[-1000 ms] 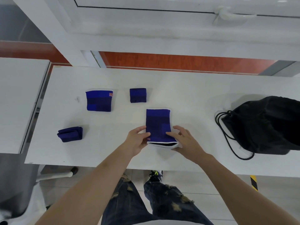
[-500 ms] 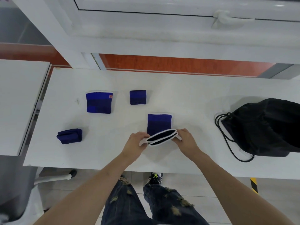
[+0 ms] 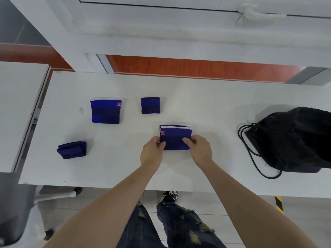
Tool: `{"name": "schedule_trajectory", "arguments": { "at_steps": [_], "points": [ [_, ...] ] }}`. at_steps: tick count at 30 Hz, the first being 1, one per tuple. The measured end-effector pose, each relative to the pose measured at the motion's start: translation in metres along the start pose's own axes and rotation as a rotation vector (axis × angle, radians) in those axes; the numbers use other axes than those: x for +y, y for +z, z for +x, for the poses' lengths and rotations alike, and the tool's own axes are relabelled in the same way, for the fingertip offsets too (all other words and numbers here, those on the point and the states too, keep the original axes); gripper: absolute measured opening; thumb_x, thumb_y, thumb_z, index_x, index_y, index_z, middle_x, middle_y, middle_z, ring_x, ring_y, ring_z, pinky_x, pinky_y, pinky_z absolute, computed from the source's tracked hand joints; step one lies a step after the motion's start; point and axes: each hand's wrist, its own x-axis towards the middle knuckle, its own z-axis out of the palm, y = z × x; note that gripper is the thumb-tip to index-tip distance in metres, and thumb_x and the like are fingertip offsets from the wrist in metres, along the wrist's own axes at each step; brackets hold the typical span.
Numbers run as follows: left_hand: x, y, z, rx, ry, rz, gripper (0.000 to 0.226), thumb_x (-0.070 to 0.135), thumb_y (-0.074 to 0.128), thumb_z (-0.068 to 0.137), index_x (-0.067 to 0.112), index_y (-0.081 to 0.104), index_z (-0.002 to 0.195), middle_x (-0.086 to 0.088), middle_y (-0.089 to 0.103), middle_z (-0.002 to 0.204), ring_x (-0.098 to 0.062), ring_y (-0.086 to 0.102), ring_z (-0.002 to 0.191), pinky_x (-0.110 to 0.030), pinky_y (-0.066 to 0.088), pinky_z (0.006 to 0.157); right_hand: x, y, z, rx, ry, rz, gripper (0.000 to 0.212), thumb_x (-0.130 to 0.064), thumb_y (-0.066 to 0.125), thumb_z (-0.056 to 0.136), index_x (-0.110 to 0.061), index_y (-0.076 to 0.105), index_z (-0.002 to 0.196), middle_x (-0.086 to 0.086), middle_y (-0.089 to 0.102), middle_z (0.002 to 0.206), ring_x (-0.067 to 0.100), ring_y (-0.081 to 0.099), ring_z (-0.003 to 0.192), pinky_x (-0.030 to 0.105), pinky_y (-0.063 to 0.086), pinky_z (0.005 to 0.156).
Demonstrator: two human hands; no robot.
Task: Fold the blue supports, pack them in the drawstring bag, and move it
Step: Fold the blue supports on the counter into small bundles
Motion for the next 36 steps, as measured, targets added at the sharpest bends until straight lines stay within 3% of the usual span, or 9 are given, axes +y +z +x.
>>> {"name": "schedule_trajectory", "arguments": {
  "at_steps": [3, 7, 12, 15, 17, 21, 24, 31, 36],
  "points": [
    [0.003, 0.0, 0.004, 0.035, -0.011, 0.08, 0.021, 0.035, 0.06, 0.099, 0.028, 0.05, 0.116, 0.011, 0.067, 0.099, -0.017, 0.066, 0.089, -0.039, 0.058, 0.073, -0.007, 0.0, 0.003, 0.019, 0.056, -0.033, 0.038, -0.058, 0.062, 0.092, -0.022, 0.07, 0.103, -0.005, 0.071, 0.095, 0.017, 0.067, 0.085, 0.034, 0.051, 0.07],
    [0.002, 0.001, 0.012, 0.119, 0.149, 0.374, 0.029, 0.034, 0.067, 0.095, 0.026, 0.045, 0.112, 0.004, 0.062, 0.102, -0.02, 0.06, 0.092, -0.041, 0.057, 0.074, -0.016, 0.001, 0.0, 0.068, 0.059, -0.176, 0.033, -0.056, 0.065, 0.091, -0.025, 0.06, 0.1, -0.007, 0.067, 0.092, 0.018, 0.065, 0.084, 0.033, 0.051, 0.067],
    [0.0, 0.007, 0.014, 0.191, 0.536, 0.79, 0.04, 0.021, 0.074, 0.086, 0.022, 0.057, 0.123, -0.006, 0.051, 0.121, -0.027, 0.051, 0.107, -0.038, 0.048, 0.088, -0.005, 0.004, -0.005, 0.335, -0.425, -0.411, 0.037, -0.032, 0.076, 0.085, -0.02, 0.056, 0.115, -0.002, 0.058, 0.121, 0.024, 0.055, 0.11, 0.037, 0.046, 0.087],
    [-0.001, 0.011, 0.019, 0.103, 0.681, 0.844, 0.054, 0.014, 0.079, 0.077, 0.014, 0.06, 0.128, -0.012, 0.05, 0.142, -0.033, 0.047, 0.128, -0.043, 0.047, 0.103, 0.005, 0.005, -0.003, 0.288, -0.668, -0.544, 0.038, -0.029, 0.066, 0.095, -0.018, 0.058, 0.132, -0.001, 0.052, 0.147, 0.024, 0.047, 0.134, 0.039, 0.042, 0.102],
    [-0.003, 0.014, 0.023, 0.085, 0.744, 0.836, 0.051, 0.015, 0.077, 0.082, 0.01, 0.061, 0.131, -0.013, 0.049, 0.15, -0.034, 0.044, 0.141, -0.045, 0.043, 0.112, 0.011, 0.007, 0.0, 0.203, -0.686, -0.64, 0.045, -0.034, 0.052, 0.104, -0.018, 0.05, 0.146, 0.001, 0.042, 0.16, 0.027, 0.039, 0.147, 0.042, 0.039, 0.109],
    [-0.009, 0.023, 0.026, -0.028, 0.653, 0.838, 0.061, 0.042, 0.031, 0.107, 0.015, 0.02, 0.161, -0.008, 0.008, 0.171, -0.029, 0.003, 0.158, -0.051, 0.015, 0.127, 0.021, 0.009, 0.003, -0.002, -0.55, -0.758, 0.064, -0.052, 0.017, 0.107, -0.022, 0.021, 0.163, -0.003, 0.011, 0.172, 0.031, 0.009, 0.158, 0.048, 0.018, 0.125],
    [-0.015, 0.026, 0.028, -0.083, 0.623, 0.904, 0.066, 0.048, 0.012, 0.106, 0.019, -0.005, 0.163, -0.005, -0.016, 0.171, -0.027, -0.019, 0.156, -0.054, 0.005, 0.127, 0.026, 0.01, 0.004, -0.097, -0.514, -0.761, 0.068, -0.058, 0.006, 0.104, -0.026, -0.001, 0.165, -0.008, -0.01, 0.172, 0.03, -0.008, 0.159, 0.05, 0.006, 0.127],
    [-0.018, 0.027, 0.033, -0.106, 0.632, 0.938, 0.066, 0.047, 0.01, 0.107, 0.018, -0.015, 0.161, -0.007, -0.025, 0.168, -0.029, -0.026, 0.154, -0.056, -0.001, 0.126, 0.026, 0.01, 0.006, -0.15, -0.505, -0.737, 0.067, -0.059, -0.002, 0.103, -0.03, -0.015, 0.162, -0.009, -0.022, 0.17, 0.027, -0.021, 0.157, 0.051, -0.003, 0.127],
    [-0.014, 0.024, 0.033, -0.158, 0.615, 0.933, 0.066, 0.047, 0.009, 0.106, 0.02, -0.018, 0.16, -0.005, -0.027, 0.167, -0.028, -0.028, 0.153, -0.056, -0.003, 0.126, 0.024, 0.01, 0.005, -0.117, -0.499, -0.747, 0.066, -0.056, 0.007, 0.105, -0.03, -0.006, 0.164, -0.01, -0.014, 0.172, 0.027, -0.011, 0.159, 0.05, 0.003, 0.128]
  ]
}}
